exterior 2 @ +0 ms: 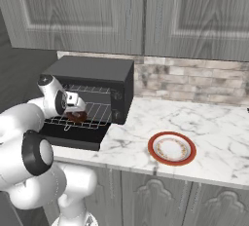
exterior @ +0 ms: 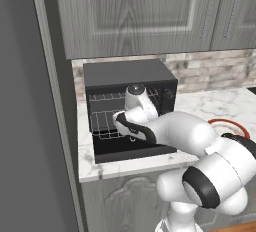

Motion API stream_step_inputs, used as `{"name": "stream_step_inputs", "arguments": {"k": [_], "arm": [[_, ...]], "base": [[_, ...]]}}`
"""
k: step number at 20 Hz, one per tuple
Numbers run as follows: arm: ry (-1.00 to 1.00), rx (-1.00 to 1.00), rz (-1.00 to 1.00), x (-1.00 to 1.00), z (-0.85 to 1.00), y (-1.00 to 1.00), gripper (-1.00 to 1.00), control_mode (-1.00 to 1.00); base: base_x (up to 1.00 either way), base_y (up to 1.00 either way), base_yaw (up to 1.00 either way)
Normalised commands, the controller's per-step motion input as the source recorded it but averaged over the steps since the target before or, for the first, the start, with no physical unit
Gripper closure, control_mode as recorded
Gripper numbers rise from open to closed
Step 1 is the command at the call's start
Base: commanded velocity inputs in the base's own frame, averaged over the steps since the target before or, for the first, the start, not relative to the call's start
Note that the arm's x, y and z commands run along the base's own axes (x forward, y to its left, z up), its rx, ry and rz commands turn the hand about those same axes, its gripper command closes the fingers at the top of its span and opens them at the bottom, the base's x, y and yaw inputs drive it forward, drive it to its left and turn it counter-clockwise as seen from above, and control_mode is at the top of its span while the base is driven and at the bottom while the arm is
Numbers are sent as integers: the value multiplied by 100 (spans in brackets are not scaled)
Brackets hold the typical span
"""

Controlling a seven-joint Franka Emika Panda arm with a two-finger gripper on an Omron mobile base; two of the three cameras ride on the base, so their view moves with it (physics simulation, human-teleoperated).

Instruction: Pick up the bagel from the plate, place it on the toaster oven rack, close the door, and set the timer.

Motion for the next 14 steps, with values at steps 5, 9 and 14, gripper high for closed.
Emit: {"name": "stream_step_inputs", "arguments": {"k": [5,9,14], "arm": [[-1,0,0,26,0,17,100,-100],[-1,0,0,29,-1,18,100,-100],[-2,0,0,22,-14,18,100,-100]], "base": [[0,0,0],[0,0,0],[0,0,0]]}}
